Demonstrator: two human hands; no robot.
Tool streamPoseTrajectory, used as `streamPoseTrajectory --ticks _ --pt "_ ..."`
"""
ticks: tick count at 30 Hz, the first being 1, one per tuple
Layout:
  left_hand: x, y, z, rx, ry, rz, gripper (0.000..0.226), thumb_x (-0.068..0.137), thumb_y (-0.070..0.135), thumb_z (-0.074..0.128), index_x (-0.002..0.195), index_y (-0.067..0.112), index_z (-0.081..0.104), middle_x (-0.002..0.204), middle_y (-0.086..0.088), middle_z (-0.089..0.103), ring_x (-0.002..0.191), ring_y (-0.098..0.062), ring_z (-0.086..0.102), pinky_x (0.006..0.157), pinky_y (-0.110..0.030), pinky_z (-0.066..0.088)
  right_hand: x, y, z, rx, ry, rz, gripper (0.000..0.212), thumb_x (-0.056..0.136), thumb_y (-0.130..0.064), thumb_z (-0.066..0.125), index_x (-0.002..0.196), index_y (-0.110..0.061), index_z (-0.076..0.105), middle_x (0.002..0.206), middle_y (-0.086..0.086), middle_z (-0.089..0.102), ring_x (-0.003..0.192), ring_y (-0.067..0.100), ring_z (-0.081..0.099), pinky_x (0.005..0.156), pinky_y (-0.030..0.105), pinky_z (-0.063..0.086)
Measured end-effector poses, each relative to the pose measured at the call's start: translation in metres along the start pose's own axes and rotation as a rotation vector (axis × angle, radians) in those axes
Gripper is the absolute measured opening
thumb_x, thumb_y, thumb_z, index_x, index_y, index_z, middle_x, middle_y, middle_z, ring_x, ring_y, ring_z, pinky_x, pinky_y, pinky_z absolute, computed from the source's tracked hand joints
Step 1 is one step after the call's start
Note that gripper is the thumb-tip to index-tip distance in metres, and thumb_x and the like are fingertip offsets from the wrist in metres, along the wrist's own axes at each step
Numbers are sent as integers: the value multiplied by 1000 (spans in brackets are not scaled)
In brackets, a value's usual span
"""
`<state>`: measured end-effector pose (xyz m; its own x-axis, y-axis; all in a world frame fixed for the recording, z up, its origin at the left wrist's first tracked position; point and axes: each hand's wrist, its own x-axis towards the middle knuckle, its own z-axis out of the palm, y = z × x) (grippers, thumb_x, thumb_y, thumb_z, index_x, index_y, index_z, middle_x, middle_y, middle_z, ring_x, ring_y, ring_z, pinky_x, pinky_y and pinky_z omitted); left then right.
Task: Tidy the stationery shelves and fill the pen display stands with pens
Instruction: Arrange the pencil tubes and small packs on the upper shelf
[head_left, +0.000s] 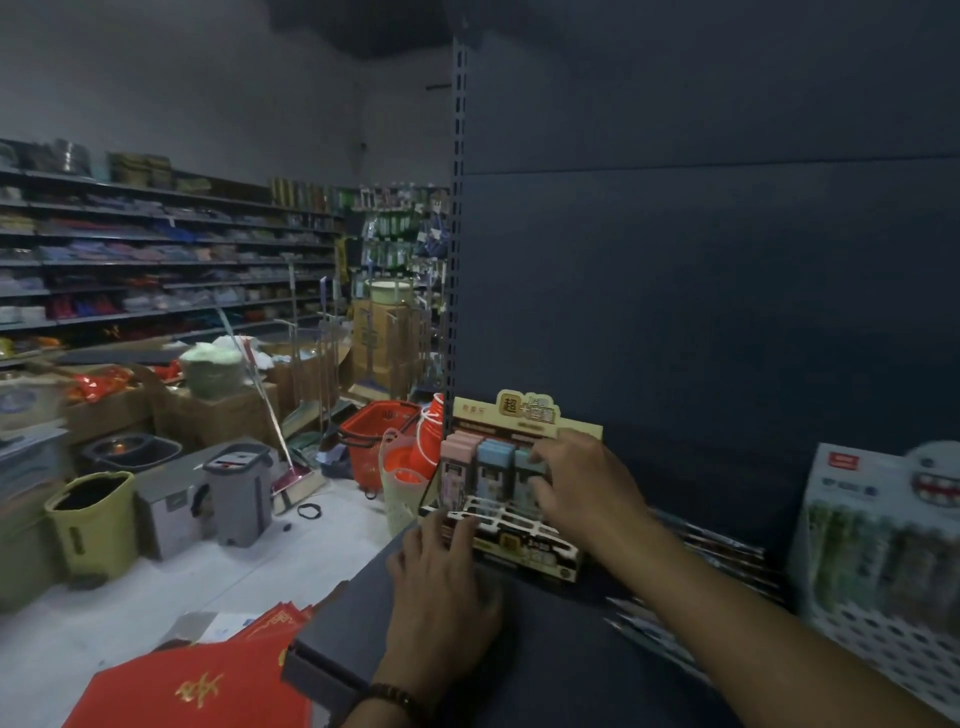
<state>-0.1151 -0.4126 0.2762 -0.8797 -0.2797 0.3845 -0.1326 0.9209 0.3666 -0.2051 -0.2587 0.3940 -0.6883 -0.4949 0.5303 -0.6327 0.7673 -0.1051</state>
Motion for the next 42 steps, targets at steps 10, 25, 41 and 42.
streamPoseTrajectory --ticks 10,25,41,42 --pt "-47 98 8 -310 44 412 25 97 35 62 115 49 52 121 25 45 119 -6 48 93 -37 31 -168 117 -83 4 -9 199 8 92 -31 74 100 -32 73 91 -14 60 87 8 61 80 28 53" --pt "-108 236 57 -449 -277 759 33 92 55 70 120 48 54 125 28 43 122 0 48 107 -30 43 -343 178 -111 24 0 384 24 90 -54 68 105 -34 68 100 -19 51 97 2 46 84 14 38" --pt "-114 237 49 -469 -282 710 18 91 46 74 105 40 64 109 26 56 106 2 56 88 -11 45 -343 173 -110 35 -55 369 35 90 -65 65 104 -33 69 105 -15 56 106 8 48 96 29 44" --pt "-115 237 49 -472 -275 708 15 94 45 72 105 39 65 108 26 56 105 2 56 87 -11 45 -343 173 -110 45 -45 371 33 91 -64 64 104 -34 69 104 -16 56 106 7 48 96 29 44"
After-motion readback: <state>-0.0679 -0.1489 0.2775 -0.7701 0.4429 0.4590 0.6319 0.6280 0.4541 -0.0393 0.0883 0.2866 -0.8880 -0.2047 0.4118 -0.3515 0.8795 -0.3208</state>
